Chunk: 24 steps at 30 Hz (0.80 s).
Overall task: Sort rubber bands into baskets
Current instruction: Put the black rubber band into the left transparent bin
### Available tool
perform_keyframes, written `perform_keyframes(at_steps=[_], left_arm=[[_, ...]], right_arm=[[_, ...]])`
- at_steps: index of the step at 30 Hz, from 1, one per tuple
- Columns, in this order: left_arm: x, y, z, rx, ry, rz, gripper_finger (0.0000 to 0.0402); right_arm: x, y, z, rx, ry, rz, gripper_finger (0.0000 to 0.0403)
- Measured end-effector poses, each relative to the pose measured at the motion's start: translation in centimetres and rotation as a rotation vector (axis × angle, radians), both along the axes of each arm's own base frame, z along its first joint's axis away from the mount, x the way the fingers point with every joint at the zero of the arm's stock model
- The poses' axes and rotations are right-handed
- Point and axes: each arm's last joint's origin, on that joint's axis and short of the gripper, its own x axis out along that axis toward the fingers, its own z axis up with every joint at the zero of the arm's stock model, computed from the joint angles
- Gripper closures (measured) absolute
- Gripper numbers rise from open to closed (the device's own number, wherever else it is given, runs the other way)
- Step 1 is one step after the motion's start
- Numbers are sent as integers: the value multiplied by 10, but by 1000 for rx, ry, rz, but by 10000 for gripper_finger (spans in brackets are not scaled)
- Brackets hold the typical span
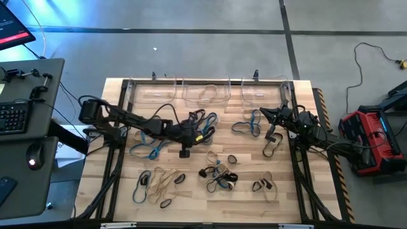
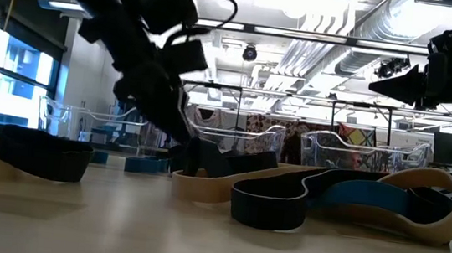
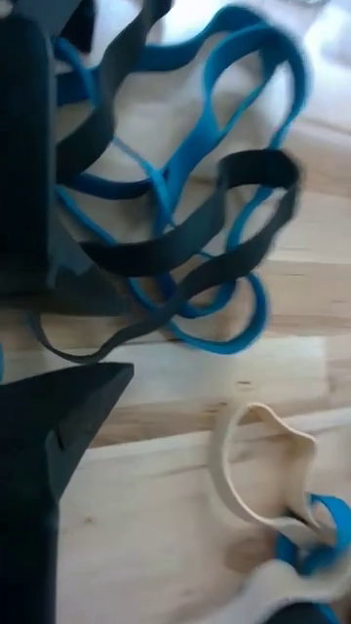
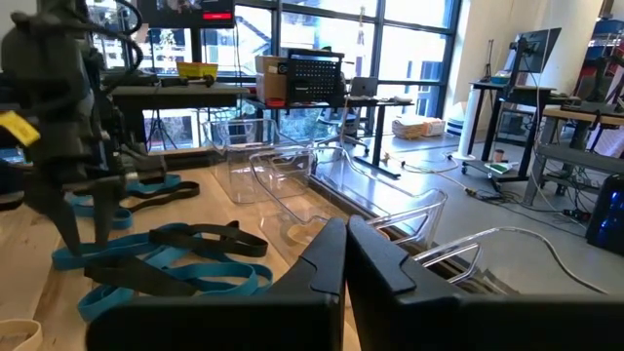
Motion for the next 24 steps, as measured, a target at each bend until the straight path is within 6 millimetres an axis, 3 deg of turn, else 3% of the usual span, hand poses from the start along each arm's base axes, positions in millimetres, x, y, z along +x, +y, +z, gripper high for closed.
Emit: perform_keyframes(at_steps=[7, 24], left_arm=[[1, -1, -8, -17, 26, -7, 281], [1, 2, -9, -18, 25, -1, 296]], right_arm=[[0, 0, 0, 0, 0, 0, 403], [0, 0, 0, 0, 0, -1, 403]])
